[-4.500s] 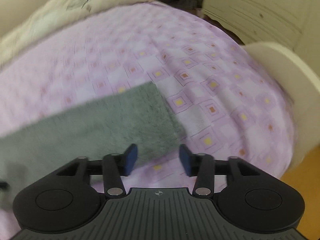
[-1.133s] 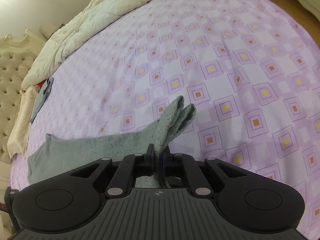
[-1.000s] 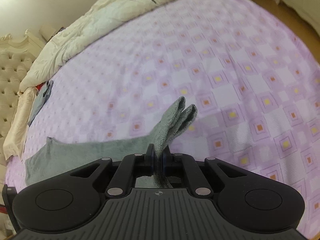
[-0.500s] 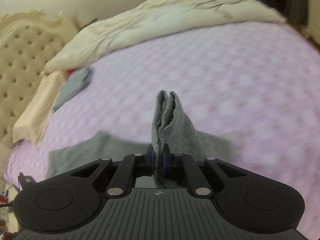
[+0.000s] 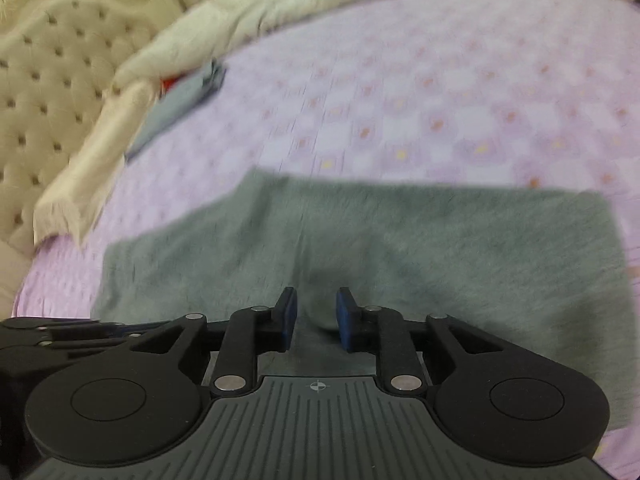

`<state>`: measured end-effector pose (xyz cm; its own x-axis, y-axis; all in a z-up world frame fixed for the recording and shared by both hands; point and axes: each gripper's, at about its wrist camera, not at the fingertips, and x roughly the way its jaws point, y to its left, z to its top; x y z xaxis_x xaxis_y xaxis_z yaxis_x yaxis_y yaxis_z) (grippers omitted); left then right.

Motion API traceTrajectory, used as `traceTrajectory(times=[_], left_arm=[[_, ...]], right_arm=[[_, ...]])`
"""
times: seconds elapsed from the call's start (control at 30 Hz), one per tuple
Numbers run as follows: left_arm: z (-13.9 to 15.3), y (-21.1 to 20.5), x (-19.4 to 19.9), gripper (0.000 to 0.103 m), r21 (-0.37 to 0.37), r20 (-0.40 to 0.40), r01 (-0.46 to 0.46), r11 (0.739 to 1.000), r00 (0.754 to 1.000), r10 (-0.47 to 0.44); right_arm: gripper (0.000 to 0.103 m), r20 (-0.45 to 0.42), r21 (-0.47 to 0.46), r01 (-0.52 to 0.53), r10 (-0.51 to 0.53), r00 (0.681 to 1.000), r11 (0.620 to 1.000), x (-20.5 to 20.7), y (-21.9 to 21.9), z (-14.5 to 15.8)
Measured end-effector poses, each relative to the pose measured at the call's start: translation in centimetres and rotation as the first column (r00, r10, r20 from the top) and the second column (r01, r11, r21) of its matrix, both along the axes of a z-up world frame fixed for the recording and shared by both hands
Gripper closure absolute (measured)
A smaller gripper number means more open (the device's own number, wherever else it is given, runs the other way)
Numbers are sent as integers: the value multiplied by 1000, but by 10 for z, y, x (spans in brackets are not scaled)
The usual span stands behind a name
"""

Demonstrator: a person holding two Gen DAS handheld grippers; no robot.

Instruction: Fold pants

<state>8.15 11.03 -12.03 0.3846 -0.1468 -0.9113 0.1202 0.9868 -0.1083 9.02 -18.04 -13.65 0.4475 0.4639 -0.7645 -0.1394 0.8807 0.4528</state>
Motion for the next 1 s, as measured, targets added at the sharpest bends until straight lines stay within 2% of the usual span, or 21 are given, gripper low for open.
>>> traceTrajectory(times=[0.1, 0.23, 0.3, 0.37, 0.4, 0.47, 0.5, 0.6, 0.7, 0.77, 0.83, 0.93, 1.0], left_arm=[[1, -18, 11, 88, -29, 14, 34, 999, 999, -33], [-1, -47, 22, 88, -63, 17, 92, 994, 996, -91], [0, -60, 23, 88, -75, 21, 112, 991, 994, -110], [-4, -70, 27, 87, -92, 8, 124, 988, 992, -124], [-8, -74, 29, 87, -97, -2, 126, 987, 992, -127], [-23, -80, 33, 87, -81, -35, 133, 988, 990, -136], [-34, -83, 34, 87, -60, -77, 138, 989, 987, -142], [-71, -82, 34, 87, -2, -211, 143, 990, 967, -141], [-72, -78, 32, 86, -10, -188, 122, 993, 975, -121], [-70, -76, 33, 86, -3, -193, 94, 996, 977, -92], [-69, -76, 33, 86, 3, -195, 69, 998, 978, -67], [-68, -83, 34, 84, 36, -198, 50, 998, 979, -42], [-68, -88, 34, 84, 66, -201, 43, 997, 979, -29]], right_arm=[[82, 8, -12, 116, -115, 993, 993, 1, -39, 7], [82, -102, -79, 185, -193, 976, 979, 1, -82, -13], [82, -169, -139, 166, -189, 967, 976, -1, -89, -29], [82, -269, -185, 93, -142, 953, 978, -4, -89, -50], [82, -277, -187, 55, -106, 955, 981, -6, -89, -53], [83, -256, -197, 17, -68, 964, 980, -6, -87, -46], [82, -250, -190, 19, -67, 966, 982, -7, -90, -41], [82, -147, -151, 52, -74, 986, 987, 0, -96, -18], [82, -96, -145, 68, -82, 992, 987, 26, -104, -9], [82, -98, -142, 87, -102, 990, 986, 42, -116, -17], [82, -119, -149, 104, -122, 985, 983, 58, -123, -29], [87, -220, -204, 114, -159, 962, 972, 78, -133, -58], [88, -209, -172, 110, -145, 967, 979, 83, -137, -63]])
